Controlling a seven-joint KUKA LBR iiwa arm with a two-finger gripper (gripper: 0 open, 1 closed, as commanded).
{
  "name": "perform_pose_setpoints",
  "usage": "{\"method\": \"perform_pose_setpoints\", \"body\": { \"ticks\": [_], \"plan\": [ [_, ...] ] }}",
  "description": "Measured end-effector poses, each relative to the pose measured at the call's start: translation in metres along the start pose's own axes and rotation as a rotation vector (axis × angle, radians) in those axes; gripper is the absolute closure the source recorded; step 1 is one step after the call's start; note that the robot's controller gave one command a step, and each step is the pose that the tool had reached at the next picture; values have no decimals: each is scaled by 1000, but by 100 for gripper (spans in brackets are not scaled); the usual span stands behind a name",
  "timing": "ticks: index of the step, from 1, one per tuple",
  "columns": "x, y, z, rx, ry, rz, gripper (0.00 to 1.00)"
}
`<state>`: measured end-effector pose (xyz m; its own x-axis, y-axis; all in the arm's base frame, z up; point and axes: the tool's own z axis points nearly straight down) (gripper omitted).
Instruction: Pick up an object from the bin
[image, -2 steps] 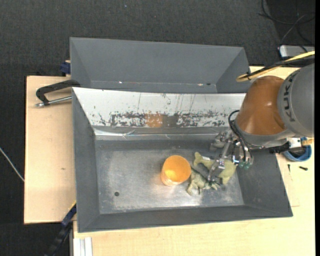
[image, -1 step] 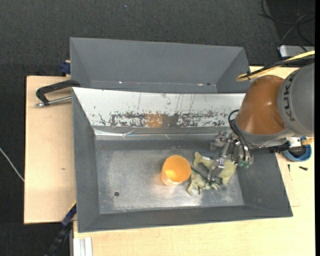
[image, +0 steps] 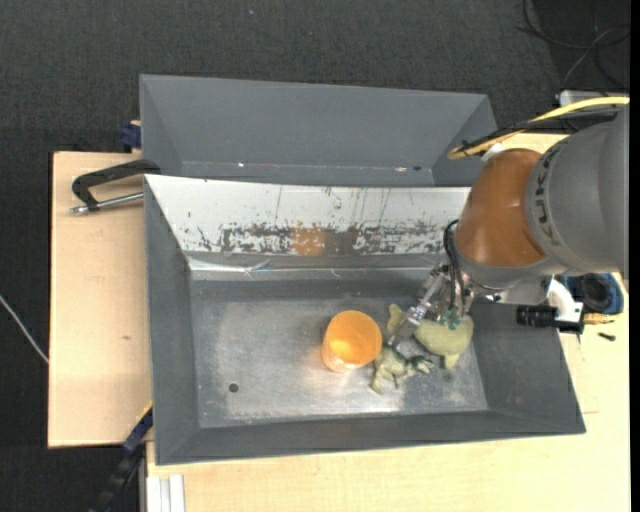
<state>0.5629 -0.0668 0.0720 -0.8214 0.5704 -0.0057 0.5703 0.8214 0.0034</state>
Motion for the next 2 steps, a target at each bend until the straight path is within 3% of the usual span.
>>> {"method": "perform_pose_setpoints", "body": {
  "ticks": [1, 2],
  "plan": [
    [0, 1, -1, 0, 3, -2, 100],
    [-2, 3, -59, -3, -4, -4, 100]
  ]
}}
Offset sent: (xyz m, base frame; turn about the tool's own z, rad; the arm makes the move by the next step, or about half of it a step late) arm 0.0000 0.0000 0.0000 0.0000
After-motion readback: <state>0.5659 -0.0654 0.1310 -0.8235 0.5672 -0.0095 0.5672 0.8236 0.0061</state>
